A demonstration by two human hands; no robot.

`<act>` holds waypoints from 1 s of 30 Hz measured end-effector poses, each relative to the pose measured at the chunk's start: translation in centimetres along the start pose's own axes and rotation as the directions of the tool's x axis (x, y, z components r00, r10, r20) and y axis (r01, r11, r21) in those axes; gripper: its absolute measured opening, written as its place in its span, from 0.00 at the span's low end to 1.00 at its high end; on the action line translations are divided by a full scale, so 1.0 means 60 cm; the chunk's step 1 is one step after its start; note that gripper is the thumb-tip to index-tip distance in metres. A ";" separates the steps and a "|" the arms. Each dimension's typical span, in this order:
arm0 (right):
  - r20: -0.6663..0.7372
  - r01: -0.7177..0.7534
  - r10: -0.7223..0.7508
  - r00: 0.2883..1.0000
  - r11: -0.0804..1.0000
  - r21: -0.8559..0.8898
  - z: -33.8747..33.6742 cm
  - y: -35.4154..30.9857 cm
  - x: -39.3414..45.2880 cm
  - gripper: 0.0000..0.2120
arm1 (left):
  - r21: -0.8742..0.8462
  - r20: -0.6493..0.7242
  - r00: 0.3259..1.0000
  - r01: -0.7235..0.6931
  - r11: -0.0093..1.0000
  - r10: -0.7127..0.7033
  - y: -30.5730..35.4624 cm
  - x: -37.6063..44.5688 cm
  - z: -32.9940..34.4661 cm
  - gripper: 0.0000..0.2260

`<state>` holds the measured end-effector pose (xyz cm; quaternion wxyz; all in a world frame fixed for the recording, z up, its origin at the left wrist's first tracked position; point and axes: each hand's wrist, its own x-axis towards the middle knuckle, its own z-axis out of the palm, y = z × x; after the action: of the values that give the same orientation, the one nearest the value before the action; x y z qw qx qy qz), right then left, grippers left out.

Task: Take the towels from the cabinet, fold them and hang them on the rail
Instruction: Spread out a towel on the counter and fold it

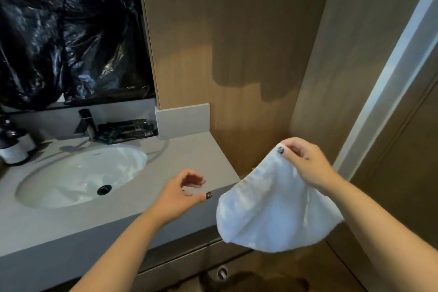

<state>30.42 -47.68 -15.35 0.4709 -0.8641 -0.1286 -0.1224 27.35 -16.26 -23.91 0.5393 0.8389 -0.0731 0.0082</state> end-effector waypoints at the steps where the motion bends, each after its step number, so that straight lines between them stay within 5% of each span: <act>1: 0.105 0.054 -0.050 0.993 0.998 -0.032 0.004 -0.012 -0.003 0.05 | -0.004 0.032 0.999 -0.017 1.000 0.017 0.010 0.005 0.026 0.21; 6: 0.321 0.145 -0.132 0.938 0.989 -0.017 -0.024 -0.064 -0.015 0.06 | -0.098 0.217 0.969 -0.098 0.990 0.117 0.080 0.029 0.125 0.26; 10: 0.312 0.083 -0.098 0.945 0.995 0.059 -0.064 -0.068 -0.026 0.06 | -0.348 0.232 0.957 -0.087 0.934 0.176 0.139 0.027 0.173 0.12; 17: 0.036 -0.049 0.043 0.998 0.979 0.198 -0.088 -0.028 -0.048 0.07 | -0.238 0.054 0.970 -0.216 0.947 0.235 0.150 -0.004 0.200 0.10; 24: -0.382 -0.069 0.201 0.902 0.941 0.331 -0.097 0.011 -0.033 0.04 | -0.075 0.181 0.983 0.018 0.997 -0.004 0.078 -0.043 0.209 0.03; 27: -0.443 -0.104 0.226 0.868 0.953 0.284 -0.103 0.038 -0.030 0.05 | 0.064 0.171 0.985 0.014 0.998 -0.024 0.053 -0.045 0.200 0.16; 30: -0.467 -0.134 0.235 0.853 0.962 0.239 -0.100 0.059 -0.026 0.06 | 0.121 0.152 0.987 -0.067 0.990 0.048 0.023 -0.039 0.176 0.20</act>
<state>29.59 -54.75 -15.48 0.5809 -0.7619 0.0676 -0.2784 24.19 -26.14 -27.29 0.4778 0.8671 -0.1365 -0.0342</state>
